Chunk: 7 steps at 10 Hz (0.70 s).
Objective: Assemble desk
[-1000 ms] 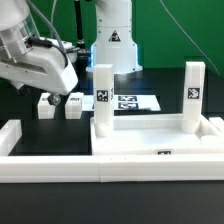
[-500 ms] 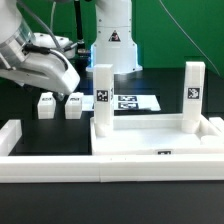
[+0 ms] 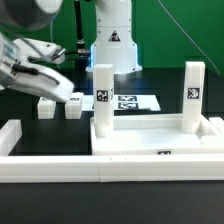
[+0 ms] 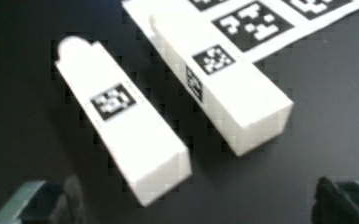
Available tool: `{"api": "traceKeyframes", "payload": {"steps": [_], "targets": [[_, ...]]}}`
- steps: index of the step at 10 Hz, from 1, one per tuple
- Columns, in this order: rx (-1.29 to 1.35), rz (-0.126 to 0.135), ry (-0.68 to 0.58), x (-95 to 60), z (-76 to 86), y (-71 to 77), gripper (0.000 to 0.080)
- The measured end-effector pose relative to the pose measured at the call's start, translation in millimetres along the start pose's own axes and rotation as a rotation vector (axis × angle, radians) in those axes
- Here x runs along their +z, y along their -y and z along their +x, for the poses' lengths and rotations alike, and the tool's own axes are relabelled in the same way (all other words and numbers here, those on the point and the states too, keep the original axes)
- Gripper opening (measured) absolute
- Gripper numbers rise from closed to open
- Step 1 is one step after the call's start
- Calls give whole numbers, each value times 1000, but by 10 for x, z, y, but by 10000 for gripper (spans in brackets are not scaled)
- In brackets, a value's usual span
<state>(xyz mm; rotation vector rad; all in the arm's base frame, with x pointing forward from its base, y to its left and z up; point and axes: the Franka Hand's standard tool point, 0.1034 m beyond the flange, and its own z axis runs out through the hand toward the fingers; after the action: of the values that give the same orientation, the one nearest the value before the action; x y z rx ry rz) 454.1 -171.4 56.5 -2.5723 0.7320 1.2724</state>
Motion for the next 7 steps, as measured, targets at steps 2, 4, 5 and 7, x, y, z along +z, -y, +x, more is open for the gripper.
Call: {"api": "traceKeyframes", "payload": {"steps": [2,4,5,7], "targets": [[-70,6,14,100,-115,112,649],[-59,1,13,175,-148,187,649],[-56,5,13,172,-140,166,649],[-63,8,7,227,-125,125,649]]}}
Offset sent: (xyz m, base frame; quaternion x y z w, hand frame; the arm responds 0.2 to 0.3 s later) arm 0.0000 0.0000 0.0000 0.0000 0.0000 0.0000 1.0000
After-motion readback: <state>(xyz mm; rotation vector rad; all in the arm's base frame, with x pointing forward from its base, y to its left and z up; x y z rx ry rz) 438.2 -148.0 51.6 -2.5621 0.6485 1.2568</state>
